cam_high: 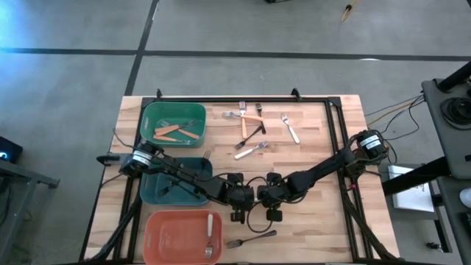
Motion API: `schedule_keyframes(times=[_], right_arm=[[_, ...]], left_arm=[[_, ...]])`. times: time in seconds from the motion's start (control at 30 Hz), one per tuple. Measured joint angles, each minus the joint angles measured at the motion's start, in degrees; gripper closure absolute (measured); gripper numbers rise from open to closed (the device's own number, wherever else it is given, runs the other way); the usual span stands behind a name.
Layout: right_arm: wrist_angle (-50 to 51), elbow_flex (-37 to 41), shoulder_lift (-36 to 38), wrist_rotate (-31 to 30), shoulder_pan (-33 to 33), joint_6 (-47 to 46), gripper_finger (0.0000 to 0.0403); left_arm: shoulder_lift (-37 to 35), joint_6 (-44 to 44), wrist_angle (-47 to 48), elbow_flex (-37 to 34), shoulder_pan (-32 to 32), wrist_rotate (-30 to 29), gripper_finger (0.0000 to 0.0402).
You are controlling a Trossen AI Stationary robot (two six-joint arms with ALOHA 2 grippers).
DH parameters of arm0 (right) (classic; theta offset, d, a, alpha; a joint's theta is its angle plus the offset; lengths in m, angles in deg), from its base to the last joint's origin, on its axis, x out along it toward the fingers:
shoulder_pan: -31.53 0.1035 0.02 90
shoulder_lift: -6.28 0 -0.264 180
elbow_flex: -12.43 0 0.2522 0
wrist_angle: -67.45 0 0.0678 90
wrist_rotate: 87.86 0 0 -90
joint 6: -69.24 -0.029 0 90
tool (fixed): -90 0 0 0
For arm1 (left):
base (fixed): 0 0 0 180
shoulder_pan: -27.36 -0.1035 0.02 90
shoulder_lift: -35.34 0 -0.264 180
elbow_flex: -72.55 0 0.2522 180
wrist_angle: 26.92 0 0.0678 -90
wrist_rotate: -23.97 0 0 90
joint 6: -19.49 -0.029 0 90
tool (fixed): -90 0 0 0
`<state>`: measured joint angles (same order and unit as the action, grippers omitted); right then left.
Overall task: Sort silverware by color (type)
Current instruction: Put the white fork into the orange bin
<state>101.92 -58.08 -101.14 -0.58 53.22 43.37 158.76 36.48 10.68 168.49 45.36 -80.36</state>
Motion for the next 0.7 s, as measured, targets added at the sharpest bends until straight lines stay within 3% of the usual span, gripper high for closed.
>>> schedule_keyframes(times=[0.37, 0.53, 0.7], right_arm=[[0.0, -0.04, 0.15, 3.62, -0.11, -1.1, 0.0348], [-0.77, -0.04, 0.31, 6.65, -0.22, -1.59, 0.0347], [-8.35, 0.07, 1.23, 11.67, -0.2, -4.35, 0.0351]], left_arm=[[0.05, -0.42, -0.05, -0.35, 0.13, 0.38, 0.0391], [0.05, -1.81, -0.31, -0.75, 0.13, 0.34, 0.0391], [0.02, -1.81, -0.2, -0.87, 0.01, 0.01, 0.0375]])
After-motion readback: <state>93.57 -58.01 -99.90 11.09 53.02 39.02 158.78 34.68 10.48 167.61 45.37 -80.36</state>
